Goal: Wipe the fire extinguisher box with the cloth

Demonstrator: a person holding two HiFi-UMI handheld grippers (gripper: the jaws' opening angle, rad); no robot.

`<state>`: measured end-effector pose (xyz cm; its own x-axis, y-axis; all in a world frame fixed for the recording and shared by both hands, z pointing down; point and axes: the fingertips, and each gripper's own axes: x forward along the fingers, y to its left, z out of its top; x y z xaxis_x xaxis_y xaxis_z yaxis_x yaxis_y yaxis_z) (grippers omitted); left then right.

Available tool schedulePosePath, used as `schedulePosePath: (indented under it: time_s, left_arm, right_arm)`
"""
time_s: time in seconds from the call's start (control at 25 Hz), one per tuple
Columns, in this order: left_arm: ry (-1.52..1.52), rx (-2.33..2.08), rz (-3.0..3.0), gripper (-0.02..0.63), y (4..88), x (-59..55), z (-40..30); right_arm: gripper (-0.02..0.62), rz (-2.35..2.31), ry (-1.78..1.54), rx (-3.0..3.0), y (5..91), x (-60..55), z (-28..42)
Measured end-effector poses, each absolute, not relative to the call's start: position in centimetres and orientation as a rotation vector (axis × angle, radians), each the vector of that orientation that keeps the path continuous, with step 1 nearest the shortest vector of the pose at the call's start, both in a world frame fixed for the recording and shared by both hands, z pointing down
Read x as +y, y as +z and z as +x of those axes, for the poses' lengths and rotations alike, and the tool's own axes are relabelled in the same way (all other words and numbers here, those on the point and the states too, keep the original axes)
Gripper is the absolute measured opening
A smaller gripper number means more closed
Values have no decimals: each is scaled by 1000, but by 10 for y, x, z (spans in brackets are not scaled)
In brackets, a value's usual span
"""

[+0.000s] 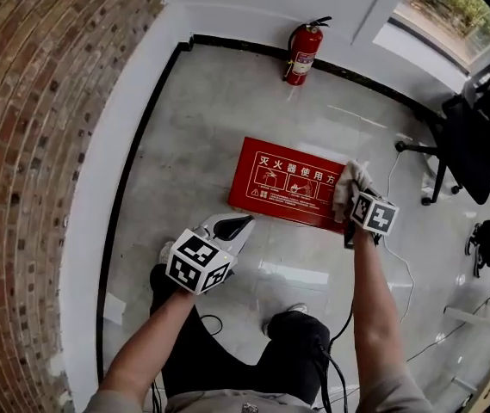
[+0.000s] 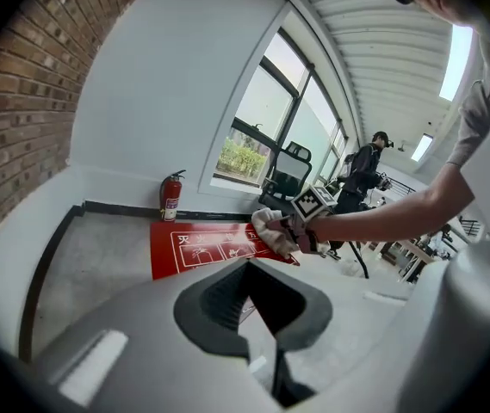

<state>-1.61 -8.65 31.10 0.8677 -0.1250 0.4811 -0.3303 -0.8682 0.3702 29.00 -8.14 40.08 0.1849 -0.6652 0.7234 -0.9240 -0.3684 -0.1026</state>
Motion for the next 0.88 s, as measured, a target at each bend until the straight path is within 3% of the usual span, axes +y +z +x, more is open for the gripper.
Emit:
schedulePosePath:
  time_s: [0.36, 0.88]
  left_arm:
    - [605, -356, 2560, 0, 316, -106, -43]
    - [677, -240, 2511, 0, 329, -108, -62]
  right_arm:
    - [84, 1814, 773, -1692, 404, -158, 228]
    - [84, 1592, 797, -1893, 413, -121, 51]
